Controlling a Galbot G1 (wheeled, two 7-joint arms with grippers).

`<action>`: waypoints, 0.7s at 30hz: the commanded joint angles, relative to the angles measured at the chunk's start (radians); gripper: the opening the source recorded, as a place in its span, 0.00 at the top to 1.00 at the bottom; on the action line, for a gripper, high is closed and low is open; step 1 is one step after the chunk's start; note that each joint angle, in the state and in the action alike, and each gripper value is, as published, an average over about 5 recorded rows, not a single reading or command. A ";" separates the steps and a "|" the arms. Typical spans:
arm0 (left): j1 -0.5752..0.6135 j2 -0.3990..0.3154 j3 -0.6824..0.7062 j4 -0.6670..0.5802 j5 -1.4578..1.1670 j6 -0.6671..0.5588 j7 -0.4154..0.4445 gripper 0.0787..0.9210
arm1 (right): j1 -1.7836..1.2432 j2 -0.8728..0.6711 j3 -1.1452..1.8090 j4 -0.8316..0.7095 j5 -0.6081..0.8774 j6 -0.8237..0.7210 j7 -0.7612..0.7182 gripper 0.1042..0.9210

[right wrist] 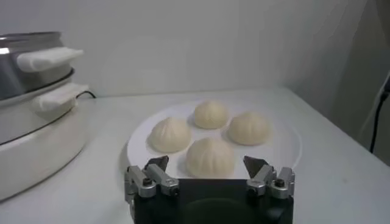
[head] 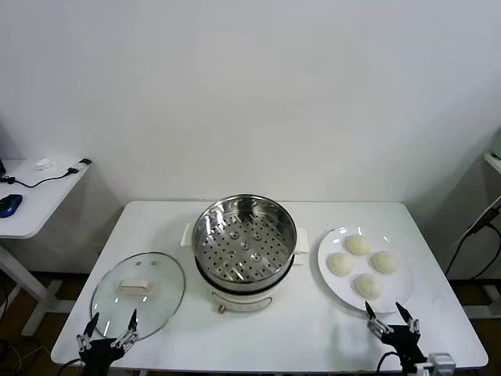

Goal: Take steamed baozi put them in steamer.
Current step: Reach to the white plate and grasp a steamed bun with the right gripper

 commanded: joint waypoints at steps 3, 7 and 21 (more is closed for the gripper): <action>-0.006 0.001 0.002 0.005 0.036 -0.010 -0.005 0.12 | 0.289 -0.136 -0.009 -0.010 -0.095 -0.167 0.027 0.12; -0.011 0.006 0.007 0.007 0.039 -0.012 -0.007 0.12 | 0.559 -0.275 -0.085 -0.135 -0.064 -0.266 -0.015 0.12; -0.020 0.016 0.016 0.015 0.063 -0.037 0.010 0.12 | 1.454 -0.698 -1.012 -0.545 -0.325 -0.096 -0.918 0.12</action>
